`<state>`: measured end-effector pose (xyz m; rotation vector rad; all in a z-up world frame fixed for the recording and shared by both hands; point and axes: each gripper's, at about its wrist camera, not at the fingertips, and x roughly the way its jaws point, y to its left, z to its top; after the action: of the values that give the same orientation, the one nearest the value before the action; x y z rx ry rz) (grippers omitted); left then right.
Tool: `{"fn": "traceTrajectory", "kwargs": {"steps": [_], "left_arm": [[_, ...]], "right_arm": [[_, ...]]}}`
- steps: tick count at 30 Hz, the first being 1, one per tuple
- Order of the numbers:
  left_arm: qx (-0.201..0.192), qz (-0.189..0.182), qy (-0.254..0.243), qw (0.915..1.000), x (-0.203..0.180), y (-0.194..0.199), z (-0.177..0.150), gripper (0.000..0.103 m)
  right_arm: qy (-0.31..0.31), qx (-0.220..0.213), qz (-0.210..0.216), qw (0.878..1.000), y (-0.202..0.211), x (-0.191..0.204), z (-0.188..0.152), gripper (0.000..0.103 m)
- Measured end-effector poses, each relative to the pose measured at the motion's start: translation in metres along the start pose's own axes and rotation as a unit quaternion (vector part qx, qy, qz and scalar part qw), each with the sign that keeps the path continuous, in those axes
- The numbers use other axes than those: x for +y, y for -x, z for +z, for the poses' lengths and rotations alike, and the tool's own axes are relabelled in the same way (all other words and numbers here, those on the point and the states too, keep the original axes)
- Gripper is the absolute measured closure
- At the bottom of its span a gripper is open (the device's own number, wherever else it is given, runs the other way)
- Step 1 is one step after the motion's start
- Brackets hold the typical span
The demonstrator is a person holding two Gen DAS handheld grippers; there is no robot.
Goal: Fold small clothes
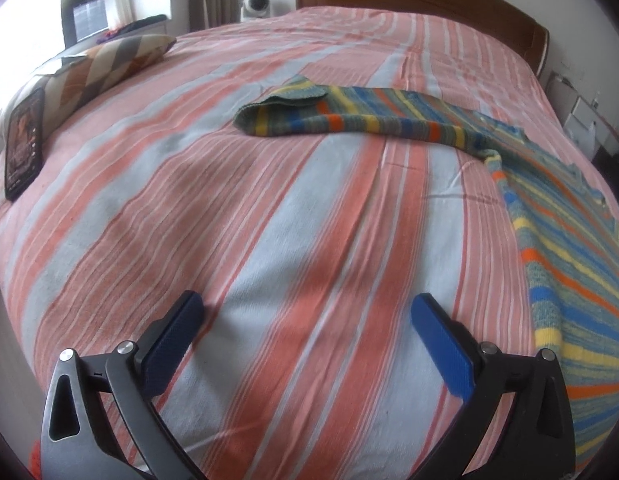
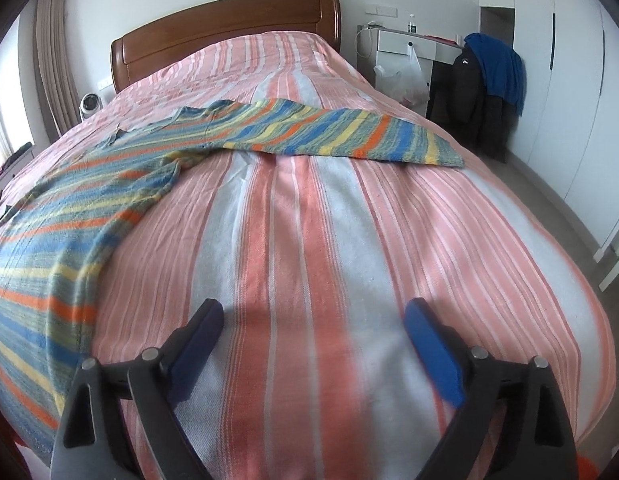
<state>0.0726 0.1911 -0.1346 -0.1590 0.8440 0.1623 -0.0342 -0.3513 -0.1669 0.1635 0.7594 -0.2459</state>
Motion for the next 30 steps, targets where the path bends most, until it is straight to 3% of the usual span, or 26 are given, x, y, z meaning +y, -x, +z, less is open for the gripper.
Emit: {"fn": "traceTrajectory", "kwargs": {"steps": [13, 30], "left_arm": [[-0.002, 0.024, -0.028, 0.9993, -0.010, 0.000, -0.001, 0.000], [-0.006, 0.025, -0.036, 0.9990, -0.012, -0.002, -0.003, 0.000]], "right_arm": [[0.010, 0.002, -0.007, 1.000, -0.003, 0.005, 0.001, 0.007], [0.013, 0.001, -0.010, 1.000, -0.004, 0.008, 0.000, 0.006]]}}
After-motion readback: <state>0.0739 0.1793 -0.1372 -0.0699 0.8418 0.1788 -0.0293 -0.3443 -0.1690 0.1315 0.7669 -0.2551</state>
